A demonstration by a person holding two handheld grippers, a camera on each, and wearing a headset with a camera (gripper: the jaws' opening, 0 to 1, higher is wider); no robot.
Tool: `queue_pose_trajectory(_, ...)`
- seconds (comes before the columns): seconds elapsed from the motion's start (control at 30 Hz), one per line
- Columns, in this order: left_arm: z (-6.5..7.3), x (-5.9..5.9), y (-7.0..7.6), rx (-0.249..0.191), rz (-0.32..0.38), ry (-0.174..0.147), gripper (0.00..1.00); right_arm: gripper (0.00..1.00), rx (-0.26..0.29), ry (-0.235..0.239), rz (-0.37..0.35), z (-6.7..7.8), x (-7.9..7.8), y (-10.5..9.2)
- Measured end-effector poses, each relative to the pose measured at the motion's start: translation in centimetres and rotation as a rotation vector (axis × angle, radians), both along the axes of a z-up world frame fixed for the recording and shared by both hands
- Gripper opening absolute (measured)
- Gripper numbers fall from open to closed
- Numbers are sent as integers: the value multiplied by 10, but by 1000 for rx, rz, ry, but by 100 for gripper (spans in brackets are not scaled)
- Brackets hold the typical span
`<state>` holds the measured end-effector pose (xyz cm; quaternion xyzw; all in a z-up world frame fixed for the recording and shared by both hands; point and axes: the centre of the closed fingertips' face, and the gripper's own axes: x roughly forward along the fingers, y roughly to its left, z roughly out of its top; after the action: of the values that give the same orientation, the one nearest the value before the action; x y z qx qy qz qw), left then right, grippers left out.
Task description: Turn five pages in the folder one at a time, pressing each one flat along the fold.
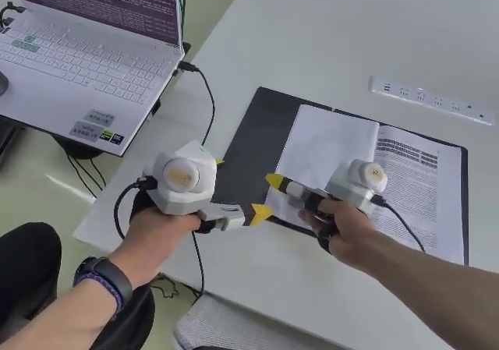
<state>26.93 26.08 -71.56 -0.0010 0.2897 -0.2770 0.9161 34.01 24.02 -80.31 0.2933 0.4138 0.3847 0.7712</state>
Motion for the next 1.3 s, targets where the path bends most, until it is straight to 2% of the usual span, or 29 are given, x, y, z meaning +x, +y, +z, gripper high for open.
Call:
queue_pose_trajectory(0.1,-4,5,-5,0,-10,5,71,30,24,10,3,7,-2,-4)
queue_pose_trajectory(0.2,-8,15,-9,5,-24,4,66,31,41,-6,-4,13,2,-11)
queue_pose_trajectory(0.3,-11,23,-13,9,-41,-2,62,30,77,-33,-29,28,10,-21)
queue_pose_trajectory(0.47,-14,31,-24,16,-66,-13,53,28,79,-64,-53,40,19,-40)
queue_pose_trajectory(0.67,-21,44,-31,31,-93,-4,44,27,74,-100,-93,51,38,-71)
queue_pose_trajectory(0.87,-29,48,-41,51,-119,-1,36,26,64,-116,-131,53,49,-101)
queue_pose_trajectory(0.97,-35,52,-44,50,-128,-7,27,26,61,-116,-147,53,50,-109)
queue_pose_trajectory(1.3,-74,47,-50,95,-157,60,14,25,47,-98,-185,43,46,-134)
